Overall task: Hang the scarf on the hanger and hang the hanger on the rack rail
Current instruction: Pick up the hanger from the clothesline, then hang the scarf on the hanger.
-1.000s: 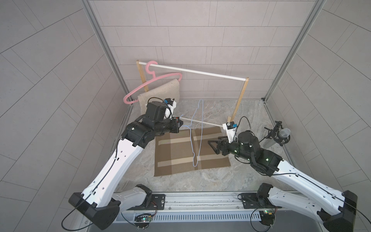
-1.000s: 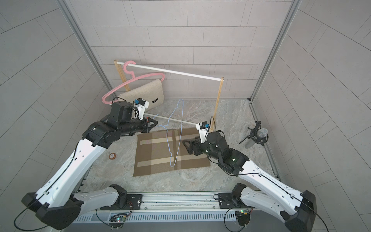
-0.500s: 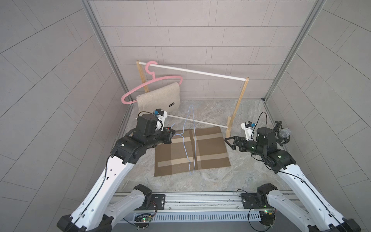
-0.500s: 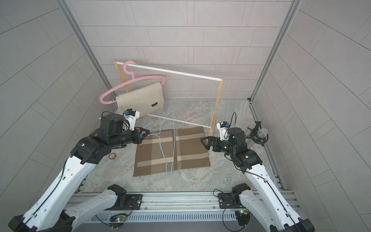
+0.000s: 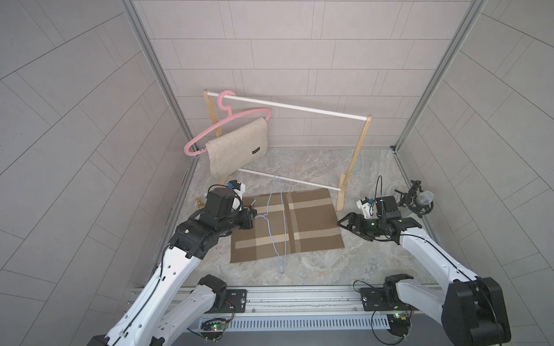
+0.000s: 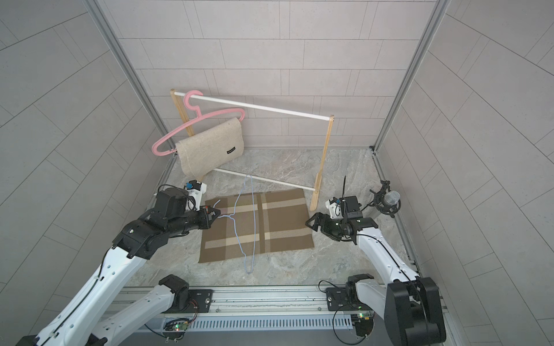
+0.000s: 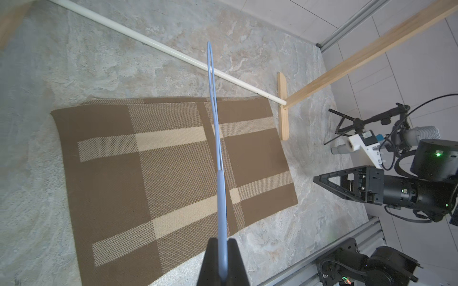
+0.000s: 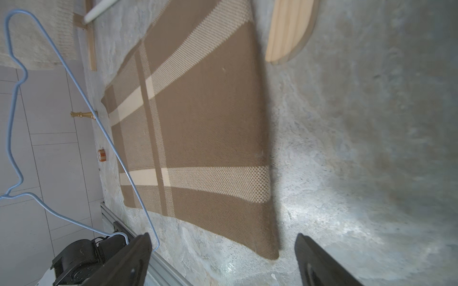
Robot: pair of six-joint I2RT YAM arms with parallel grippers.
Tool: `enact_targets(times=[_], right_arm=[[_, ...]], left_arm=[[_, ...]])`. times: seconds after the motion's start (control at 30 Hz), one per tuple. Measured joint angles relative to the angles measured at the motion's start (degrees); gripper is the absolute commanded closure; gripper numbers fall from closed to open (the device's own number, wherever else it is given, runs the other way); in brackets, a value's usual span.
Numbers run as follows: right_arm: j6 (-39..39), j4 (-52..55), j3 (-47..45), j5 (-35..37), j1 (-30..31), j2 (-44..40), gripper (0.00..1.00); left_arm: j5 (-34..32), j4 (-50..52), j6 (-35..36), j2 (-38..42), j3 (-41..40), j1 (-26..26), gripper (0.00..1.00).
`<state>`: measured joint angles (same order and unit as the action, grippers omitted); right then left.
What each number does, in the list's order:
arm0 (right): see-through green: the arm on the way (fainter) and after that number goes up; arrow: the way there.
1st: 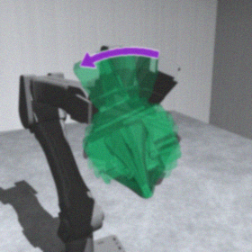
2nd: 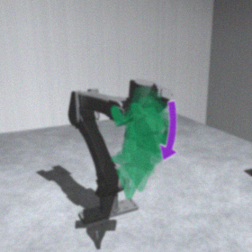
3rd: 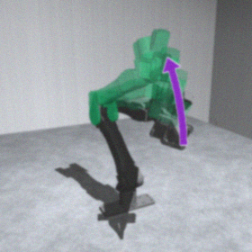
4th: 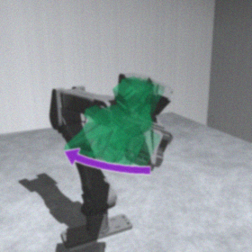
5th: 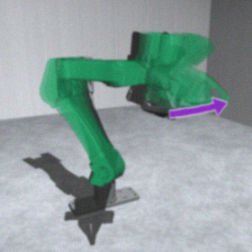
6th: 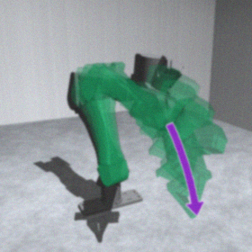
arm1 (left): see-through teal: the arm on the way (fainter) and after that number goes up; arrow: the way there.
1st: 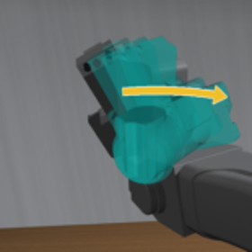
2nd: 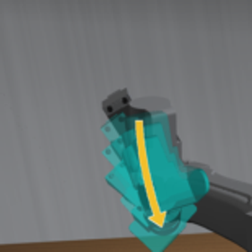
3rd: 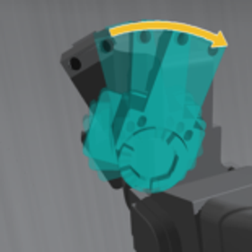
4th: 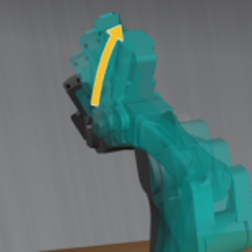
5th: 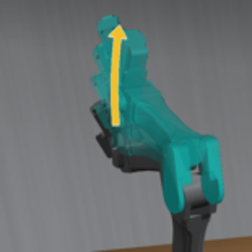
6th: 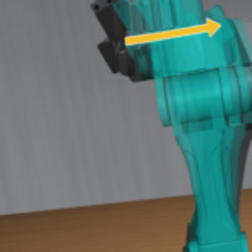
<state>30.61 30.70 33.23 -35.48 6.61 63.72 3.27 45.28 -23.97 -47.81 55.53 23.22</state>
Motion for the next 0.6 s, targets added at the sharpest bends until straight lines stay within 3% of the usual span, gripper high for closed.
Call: enact_targets(times=[0.2, 0.33, 0.6], right_arm=[[0.0, -5.3, 0.1, -3.0, 0.0, 10.2, 0.22], [0.5, -8.6, 0.7, -5.3, 0.0, 17.9, 0.26], [2.3, -15.0, 1.6, -8.1, -0.1, 22.1, 0.3]], left_arm=[[-2.6, -0.6, -1.3, -1.2, -0.9, -2.0, 1.0], [-3.6, -0.2, -2.3, -1.9, -1.5, -3.6, 1.0], [-2.4, 0.2, -3.5, -3.8, -2.9, -7.8, 1.0]])
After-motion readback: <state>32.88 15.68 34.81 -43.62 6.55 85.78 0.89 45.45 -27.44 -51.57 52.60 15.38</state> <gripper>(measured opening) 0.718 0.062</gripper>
